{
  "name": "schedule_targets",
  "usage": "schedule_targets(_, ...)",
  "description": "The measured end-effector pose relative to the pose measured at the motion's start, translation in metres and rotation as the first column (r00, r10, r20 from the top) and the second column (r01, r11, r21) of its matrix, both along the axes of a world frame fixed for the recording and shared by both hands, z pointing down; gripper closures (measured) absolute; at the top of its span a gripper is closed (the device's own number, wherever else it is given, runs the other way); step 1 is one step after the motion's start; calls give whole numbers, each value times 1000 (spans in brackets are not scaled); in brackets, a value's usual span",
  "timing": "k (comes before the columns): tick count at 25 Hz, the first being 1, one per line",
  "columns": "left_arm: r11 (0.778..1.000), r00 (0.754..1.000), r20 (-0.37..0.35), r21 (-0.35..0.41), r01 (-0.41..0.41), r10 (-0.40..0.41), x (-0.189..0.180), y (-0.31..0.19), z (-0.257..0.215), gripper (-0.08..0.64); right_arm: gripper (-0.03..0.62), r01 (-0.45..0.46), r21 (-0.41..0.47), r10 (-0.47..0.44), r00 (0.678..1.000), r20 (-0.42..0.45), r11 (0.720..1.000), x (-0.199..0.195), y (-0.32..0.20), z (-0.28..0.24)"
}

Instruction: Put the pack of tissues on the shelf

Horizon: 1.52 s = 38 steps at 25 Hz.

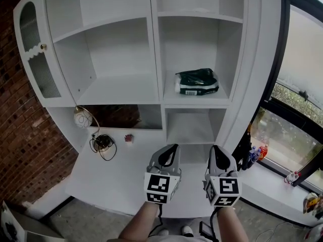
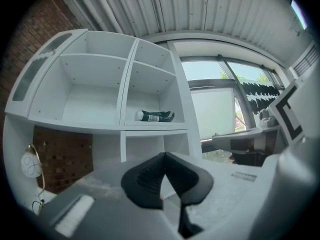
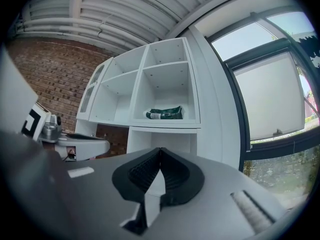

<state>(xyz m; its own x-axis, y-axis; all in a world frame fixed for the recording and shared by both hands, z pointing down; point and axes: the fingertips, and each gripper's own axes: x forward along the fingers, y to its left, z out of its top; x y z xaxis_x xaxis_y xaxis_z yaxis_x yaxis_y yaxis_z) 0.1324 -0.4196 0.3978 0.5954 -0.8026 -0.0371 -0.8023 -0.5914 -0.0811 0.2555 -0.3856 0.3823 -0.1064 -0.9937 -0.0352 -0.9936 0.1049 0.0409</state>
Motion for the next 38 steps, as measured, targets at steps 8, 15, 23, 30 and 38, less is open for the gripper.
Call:
schedule_targets(8,1000,1000,-26,-11,-10,10,-1,2,0,552,588,12,46,-13,1000,20,999,-3,5,-1)
schedule_targets(15,1000,999,-33,-8,-4,3,-2,0,1,552,589,11,76,-12,1000,23,997,-2,3,-6)
schedule_targets(23,1000,999,-45,-1,5,-5,-6,-3,-2,552,592,1,94,4,999,-53,996,-9,0,-10)
schedule_targets(30,999,998,-67,-28,17,-19,-12,-8,5,552,592,14,100,-7,998,-63,995,-14,-1,-10)
schedule_targets(38,999,997,-70,-41,24,-27,-14,-11,9,552,592,30,94,-25,998,-55,995,-17,-1,-7)
